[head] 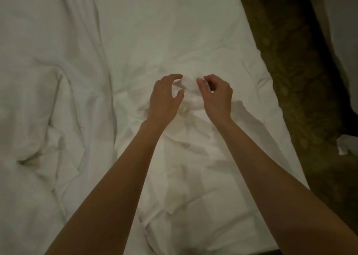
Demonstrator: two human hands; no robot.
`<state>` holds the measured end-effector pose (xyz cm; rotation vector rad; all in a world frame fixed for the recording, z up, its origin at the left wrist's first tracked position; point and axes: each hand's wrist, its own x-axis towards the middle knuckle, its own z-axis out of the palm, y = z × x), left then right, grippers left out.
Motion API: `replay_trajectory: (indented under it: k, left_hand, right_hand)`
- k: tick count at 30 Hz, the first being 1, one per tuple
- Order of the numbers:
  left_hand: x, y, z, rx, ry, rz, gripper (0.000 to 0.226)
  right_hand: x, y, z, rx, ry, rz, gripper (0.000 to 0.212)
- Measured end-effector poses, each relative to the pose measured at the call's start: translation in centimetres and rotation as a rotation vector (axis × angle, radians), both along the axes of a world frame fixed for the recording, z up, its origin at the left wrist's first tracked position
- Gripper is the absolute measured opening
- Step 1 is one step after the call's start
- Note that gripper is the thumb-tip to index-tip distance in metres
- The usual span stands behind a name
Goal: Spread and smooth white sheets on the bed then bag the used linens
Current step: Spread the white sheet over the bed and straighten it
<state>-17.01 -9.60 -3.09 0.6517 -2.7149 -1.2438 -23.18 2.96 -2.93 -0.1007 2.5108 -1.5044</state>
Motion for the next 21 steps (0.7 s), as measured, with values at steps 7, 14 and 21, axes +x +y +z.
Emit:
replay_trajectory:
  k: [7,14,21]
  left_hand:
    - [-8.4,-0.2,-1.5,-0.176,-0.446,0.018,0.033]
    - [-14.9,-0.9,-2.1,-0.268,-0.431,0.007,0.026]
    - [-18.3,-2.7,-5.2,-0.079,-0.466,-0.027,0.023]
  right_hand:
    - [-9.1,1.6,-0.8,0.016,-0.032,-0.093,0.017]
    - [-17.1,2.5,-4.1,0.102,-0.077,-0.096,0.022]
    - [-21.2,3.2,-8.3,0.252,-0.110,-0.085,0.021]
